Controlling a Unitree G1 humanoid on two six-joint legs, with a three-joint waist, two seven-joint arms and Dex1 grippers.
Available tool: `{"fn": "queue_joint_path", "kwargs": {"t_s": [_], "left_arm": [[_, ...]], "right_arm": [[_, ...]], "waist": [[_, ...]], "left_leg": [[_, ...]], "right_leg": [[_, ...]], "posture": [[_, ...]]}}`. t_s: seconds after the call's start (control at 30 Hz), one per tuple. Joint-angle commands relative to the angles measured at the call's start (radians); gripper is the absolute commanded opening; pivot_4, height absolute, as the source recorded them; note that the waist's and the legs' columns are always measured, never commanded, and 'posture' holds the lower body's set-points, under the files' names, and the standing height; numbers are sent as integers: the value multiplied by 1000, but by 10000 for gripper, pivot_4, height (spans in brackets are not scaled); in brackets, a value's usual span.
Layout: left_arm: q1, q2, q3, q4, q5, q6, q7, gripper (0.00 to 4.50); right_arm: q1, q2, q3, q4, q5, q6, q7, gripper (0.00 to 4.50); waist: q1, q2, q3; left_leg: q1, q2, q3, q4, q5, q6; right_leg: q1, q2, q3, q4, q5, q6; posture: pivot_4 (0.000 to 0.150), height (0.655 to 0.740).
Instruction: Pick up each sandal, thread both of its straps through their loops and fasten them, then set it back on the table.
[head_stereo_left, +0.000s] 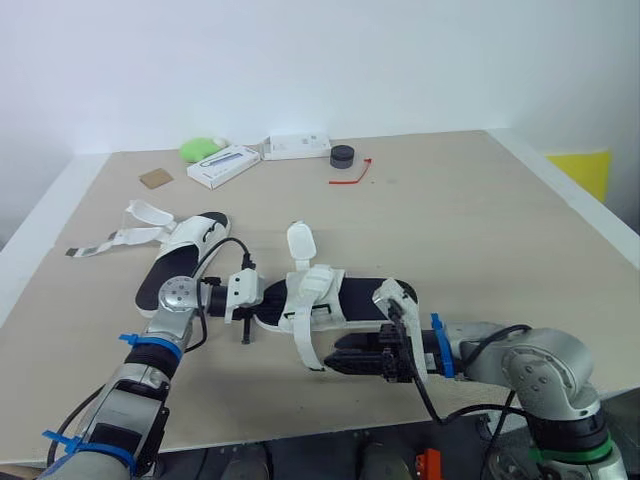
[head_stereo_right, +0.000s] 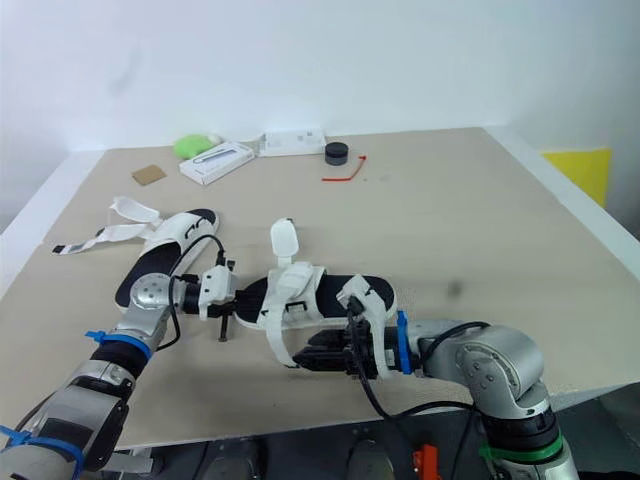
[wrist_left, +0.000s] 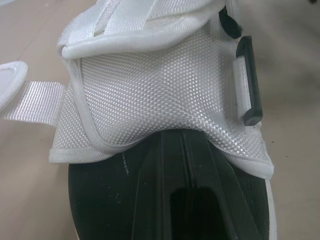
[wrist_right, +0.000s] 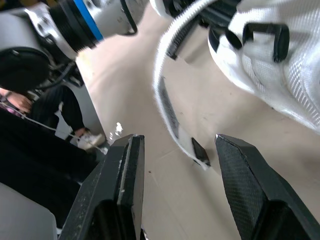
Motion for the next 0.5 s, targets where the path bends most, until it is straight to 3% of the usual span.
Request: {"fn": "queue_joint_path", "kwargs": {"t_s": [0.03,0.5], "left_arm": [[93,11,-137,135,173,43,-28,0],[95,6,-139,151,173,44,-10,0]], "right_arm": [[-83,7,39,9,11,34,-23,24841],[-235,13,135,101,1,66,-9,24841]], "waist": [[3,1,0],[20,1,0]], "left_leg": [[3,-1,1,0,0,0],[12,-1,2,0,0,0]], "right_leg": [[0,-1,0,3,2,1],[3,-3,-1,8,8,1]], "posture": [[1500,7400],[1500,7400]]}}
